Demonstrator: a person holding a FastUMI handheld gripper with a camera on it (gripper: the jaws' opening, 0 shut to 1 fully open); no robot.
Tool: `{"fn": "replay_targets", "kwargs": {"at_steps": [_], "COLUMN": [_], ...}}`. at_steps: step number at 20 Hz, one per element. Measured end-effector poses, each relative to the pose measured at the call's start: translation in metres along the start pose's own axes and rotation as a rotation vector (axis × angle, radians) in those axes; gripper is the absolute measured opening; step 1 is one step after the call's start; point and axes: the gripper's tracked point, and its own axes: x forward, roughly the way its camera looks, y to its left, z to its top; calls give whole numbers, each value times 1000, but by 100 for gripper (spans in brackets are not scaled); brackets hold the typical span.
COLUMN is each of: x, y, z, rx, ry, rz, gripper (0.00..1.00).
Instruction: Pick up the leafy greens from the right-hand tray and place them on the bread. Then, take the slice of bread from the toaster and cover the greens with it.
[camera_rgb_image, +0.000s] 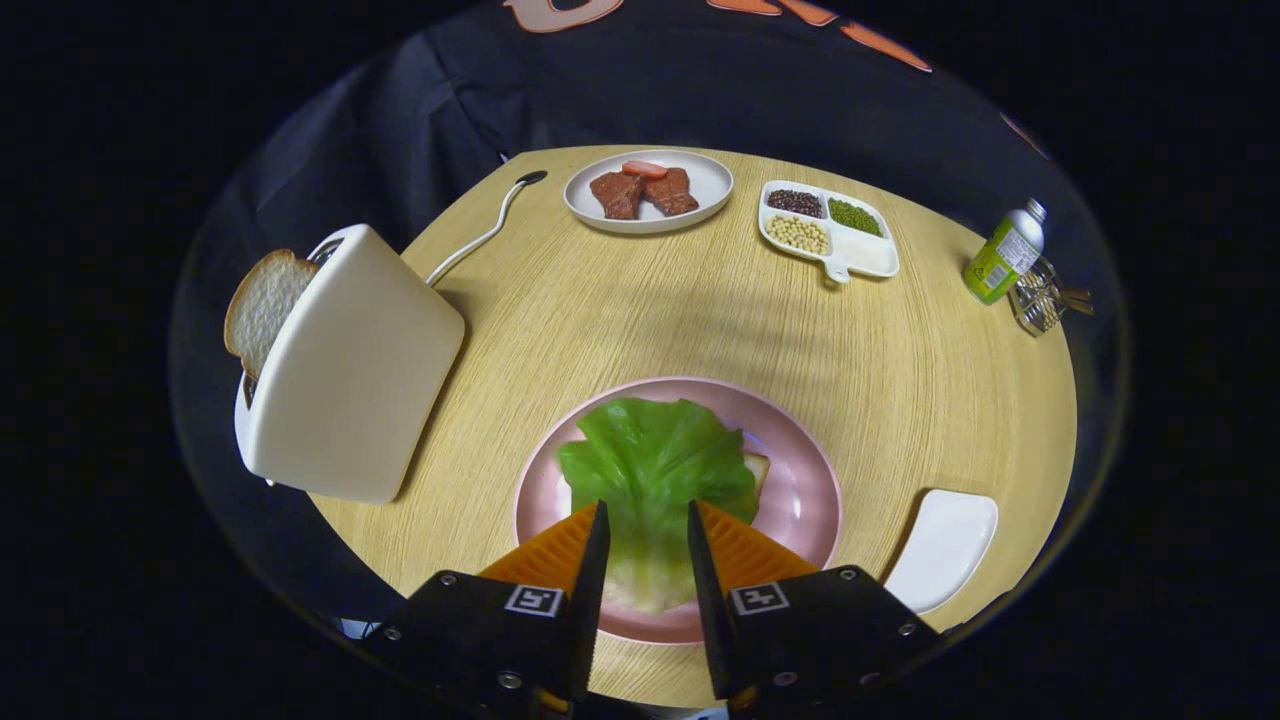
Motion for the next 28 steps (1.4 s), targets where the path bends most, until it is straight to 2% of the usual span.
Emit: {"fn": "replay_targets", "kwargs": {"at_steps": [2,5,8,11,13,18,21,28], "x": [-15,-46,-75,-95,-105,-127,-135,-108], "y": [8,27,58,84,109,181,210,251], "z": [10,34,50,70,81,112,131,147], "rx": [22,30,24,-9,-31,-54,-76,-105], "ry": [-27,-94,-130,-159,-162,-158,-169,-106], "rz": [28,75,133,147,163,243,262,205], "gripper": [54,60,71,83,86,89,89,89]}}
